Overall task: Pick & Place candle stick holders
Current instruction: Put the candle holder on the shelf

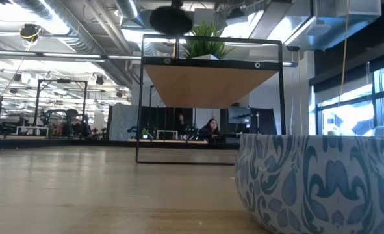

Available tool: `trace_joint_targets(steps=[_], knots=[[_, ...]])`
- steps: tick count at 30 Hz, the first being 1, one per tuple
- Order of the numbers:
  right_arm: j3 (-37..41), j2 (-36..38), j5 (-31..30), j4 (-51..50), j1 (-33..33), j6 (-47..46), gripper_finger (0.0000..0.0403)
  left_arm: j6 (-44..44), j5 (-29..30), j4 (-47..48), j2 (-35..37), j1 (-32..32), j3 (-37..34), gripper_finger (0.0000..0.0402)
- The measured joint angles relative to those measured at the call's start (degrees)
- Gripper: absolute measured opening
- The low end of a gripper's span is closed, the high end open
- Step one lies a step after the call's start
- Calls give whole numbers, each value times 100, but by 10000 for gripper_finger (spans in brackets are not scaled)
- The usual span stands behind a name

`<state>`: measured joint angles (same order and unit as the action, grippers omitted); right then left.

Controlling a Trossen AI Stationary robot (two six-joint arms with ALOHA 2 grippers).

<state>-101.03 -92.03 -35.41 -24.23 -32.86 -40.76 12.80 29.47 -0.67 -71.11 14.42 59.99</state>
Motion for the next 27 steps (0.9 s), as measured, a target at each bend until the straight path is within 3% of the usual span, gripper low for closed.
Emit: trace_joint_targets(steps=[4,8,12,27], knots=[[0,0,-563,-1,-148,-33,199,98,48,-81,-2,-123,-222,10],[0,0,-878,11,-286,-34,199,223,47,-740,-4,-158,-648,10],[0,-2,-900,11,-293,-99,199,17,-209,-1477,1,-156,-936,10],[1,-22,-803,11,-298,-143,199,-324,120,-1285,-26,-162,-1304,10]])
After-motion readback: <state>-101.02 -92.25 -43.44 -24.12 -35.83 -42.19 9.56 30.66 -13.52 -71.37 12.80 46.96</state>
